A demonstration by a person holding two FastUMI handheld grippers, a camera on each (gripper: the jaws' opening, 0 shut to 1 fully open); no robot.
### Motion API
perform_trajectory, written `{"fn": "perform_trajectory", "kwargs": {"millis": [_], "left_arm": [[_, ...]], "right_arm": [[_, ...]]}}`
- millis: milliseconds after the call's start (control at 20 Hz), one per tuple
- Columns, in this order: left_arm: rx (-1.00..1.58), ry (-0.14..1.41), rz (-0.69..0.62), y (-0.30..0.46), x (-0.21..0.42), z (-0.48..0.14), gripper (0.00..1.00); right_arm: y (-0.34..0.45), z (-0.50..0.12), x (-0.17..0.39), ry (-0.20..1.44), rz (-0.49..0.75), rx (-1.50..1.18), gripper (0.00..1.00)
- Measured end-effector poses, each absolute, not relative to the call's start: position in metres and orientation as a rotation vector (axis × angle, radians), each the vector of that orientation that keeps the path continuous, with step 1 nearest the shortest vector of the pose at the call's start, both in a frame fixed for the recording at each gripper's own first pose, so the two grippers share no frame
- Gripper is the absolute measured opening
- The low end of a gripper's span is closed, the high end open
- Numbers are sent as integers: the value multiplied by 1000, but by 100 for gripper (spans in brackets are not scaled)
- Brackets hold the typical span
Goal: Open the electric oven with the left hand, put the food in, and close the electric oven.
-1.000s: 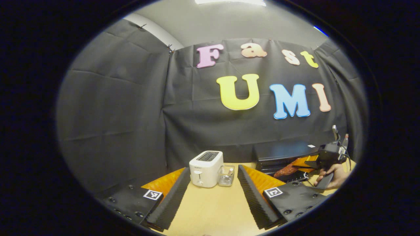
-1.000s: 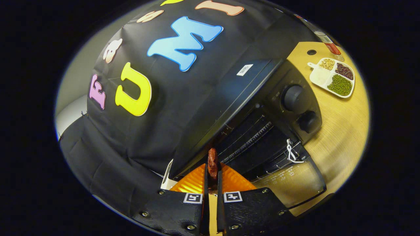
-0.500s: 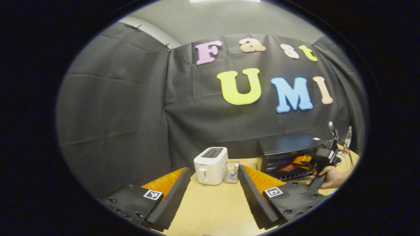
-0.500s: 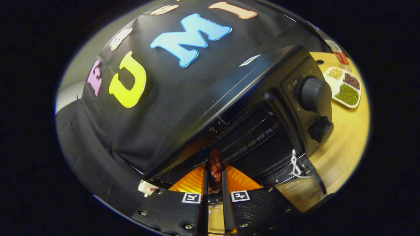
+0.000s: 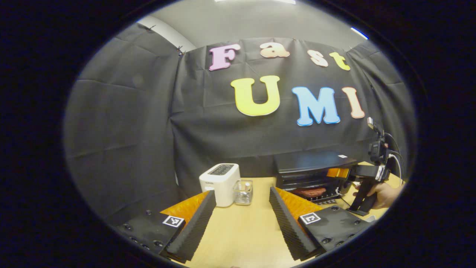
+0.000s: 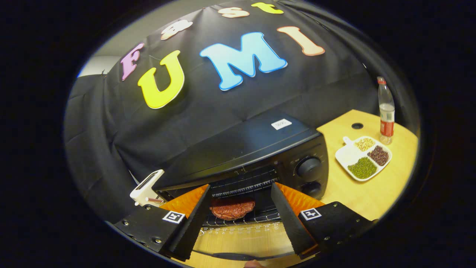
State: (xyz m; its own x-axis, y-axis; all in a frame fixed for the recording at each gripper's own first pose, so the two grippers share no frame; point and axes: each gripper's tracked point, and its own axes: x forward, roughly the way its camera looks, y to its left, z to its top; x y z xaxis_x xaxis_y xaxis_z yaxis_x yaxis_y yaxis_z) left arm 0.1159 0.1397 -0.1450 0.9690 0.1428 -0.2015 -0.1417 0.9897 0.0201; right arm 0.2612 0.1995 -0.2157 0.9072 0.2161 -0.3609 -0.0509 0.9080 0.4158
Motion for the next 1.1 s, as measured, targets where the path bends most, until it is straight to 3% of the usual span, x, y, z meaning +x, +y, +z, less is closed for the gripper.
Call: {"fn": "perform_trajectory", "kwargs": {"millis": [50,350,400,650,750,900,1100], "left_arm": [[-3,212,118,128,118,-152,100],[-47,310,-40,52,132,-202,94],[-45,332,-55,42,135,-211,97],[-59,489,-149,-18,136,-273,100],[-72,546,-176,-36,137,-293,93],[-84,626,-206,-58,143,-322,100],[-90,722,-227,-69,146,-356,98]], "right_arm": [[193,-203,250,386,151,385,97],[149,-135,187,258,163,205,97],[139,-128,178,249,157,195,98],[88,-110,146,226,67,184,98],[67,-108,134,227,25,167,98],[41,-109,118,242,-32,152,98],[9,-109,96,265,-112,138,98]]}}
